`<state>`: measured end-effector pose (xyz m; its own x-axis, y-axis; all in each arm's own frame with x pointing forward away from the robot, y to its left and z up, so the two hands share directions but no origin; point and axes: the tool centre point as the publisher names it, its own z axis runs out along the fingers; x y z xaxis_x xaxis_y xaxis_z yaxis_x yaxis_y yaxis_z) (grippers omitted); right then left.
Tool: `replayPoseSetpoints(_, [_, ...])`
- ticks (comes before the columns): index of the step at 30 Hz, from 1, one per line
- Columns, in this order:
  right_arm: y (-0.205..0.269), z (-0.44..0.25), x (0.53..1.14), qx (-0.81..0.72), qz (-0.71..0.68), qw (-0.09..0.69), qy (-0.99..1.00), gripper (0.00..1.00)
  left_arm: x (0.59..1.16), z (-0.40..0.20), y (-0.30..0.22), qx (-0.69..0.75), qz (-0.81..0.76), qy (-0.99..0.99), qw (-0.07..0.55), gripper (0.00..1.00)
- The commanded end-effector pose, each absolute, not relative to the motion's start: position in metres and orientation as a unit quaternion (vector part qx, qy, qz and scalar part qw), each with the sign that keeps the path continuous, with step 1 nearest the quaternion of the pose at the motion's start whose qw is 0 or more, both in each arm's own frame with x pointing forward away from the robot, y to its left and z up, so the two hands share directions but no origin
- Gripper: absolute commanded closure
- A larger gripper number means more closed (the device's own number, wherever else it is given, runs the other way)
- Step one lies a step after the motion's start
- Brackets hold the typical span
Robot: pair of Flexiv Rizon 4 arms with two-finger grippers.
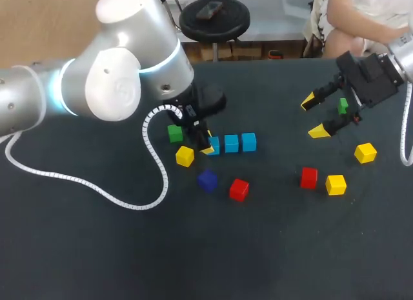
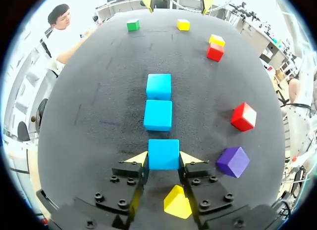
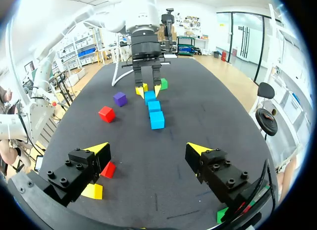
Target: Place the blue cubes, place green cubes on the blue cubes, place the yellow cubes on the green cubes, then place the red cubes on the yellow cubes, and place purple cube on the red cubes.
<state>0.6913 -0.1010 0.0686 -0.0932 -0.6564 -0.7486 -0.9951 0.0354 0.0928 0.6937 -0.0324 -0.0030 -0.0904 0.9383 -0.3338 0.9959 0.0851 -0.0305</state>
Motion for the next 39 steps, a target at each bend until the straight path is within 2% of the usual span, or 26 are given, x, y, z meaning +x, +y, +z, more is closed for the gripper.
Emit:
replayPoseSetpoints(1, [-0.1011, 0.0685, 0.6911, -0.618, 0.317, 0.268, 0.668, 0.0, 0.6966, -0.0035, -0.0335, 0.666, -0.128, 0.726, 0.113, 1.0])
replayPoseSetpoints(19, [-0.1011, 0.0685, 0.6911, -0.618, 0.317, 0.268, 0.668, 0.0, 0.6975, -0.0073, -0.035, 0.668, -0.132, 0.725, 0.107, 1.0])
replayPoseSetpoints(21, [-0.1011, 0.0685, 0.6911, -0.618, 0.317, 0.268, 0.668, 0.0, 0.6977, -0.0078, -0.035, 0.668, -0.131, 0.725, 0.106, 0.95])
replayPoseSetpoints(22, [-0.1011, 0.0685, 0.6911, -0.618, 0.317, 0.268, 0.668, 0.0, 0.698, -0.0083, -0.0351, 0.667, -0.132, 0.725, 0.106, 0.86])
replayPoseSetpoints(25, [-0.1011, 0.0685, 0.6911, -0.618, 0.317, 0.268, 0.668, 0.0, 0.6988, -0.009, -0.0353, 0.667, -0.131, 0.725, 0.106, 0.86])
replayPoseSetpoints(28, [-0.1011, 0.0685, 0.6911, -0.618, 0.317, 0.268, 0.668, 0.0, 0.7008, -0.0079, -0.0349, 0.667, -0.129, 0.726, 0.107, 0.88])
replayPoseSetpoints(32, [-0.1011, 0.0685, 0.6911, -0.618, 0.317, 0.268, 0.668, 0.0, 0.7033, -0.0047, -0.0344, 0.667, -0.124, 0.726, 0.11, 1.0])
replayPoseSetpoints(39, [-0.1011, 0.0685, 0.6911, -0.618, 0.317, 0.268, 0.668, 0.0, 0.7042, -0.006, -0.0355, 0.669, -0.124, 0.725, 0.11, 1.0])
